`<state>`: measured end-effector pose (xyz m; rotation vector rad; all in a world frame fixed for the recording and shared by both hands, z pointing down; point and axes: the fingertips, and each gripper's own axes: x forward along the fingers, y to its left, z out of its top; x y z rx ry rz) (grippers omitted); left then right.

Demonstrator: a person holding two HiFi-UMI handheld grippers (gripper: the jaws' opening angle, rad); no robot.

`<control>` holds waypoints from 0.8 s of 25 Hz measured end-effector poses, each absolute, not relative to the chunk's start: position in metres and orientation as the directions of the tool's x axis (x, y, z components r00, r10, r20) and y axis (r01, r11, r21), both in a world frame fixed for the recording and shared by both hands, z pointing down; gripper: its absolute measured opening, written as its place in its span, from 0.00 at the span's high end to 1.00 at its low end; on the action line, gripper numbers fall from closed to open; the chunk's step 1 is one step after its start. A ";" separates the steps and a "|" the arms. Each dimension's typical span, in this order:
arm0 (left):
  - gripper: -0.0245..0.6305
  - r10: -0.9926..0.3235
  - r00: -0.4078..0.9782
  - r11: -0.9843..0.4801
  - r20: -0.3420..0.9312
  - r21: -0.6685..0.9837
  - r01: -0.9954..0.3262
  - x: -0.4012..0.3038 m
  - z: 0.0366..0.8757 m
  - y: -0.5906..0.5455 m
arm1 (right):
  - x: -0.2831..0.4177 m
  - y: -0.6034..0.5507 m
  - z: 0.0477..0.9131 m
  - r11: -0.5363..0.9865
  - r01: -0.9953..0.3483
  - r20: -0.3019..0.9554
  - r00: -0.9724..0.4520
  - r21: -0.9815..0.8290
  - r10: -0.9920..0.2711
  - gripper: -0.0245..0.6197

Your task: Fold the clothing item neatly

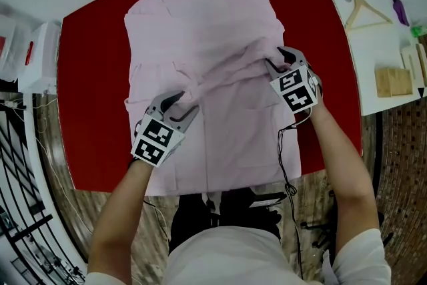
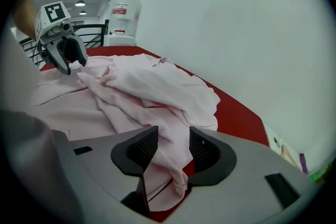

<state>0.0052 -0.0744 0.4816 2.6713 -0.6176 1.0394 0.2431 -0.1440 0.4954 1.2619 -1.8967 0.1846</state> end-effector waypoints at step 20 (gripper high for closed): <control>0.94 -0.489 0.756 -0.807 0.435 0.104 -0.582 -0.087 0.396 0.002 | 0.199 -0.022 0.432 0.345 -0.914 0.563 -0.174 0.212 -0.808 0.71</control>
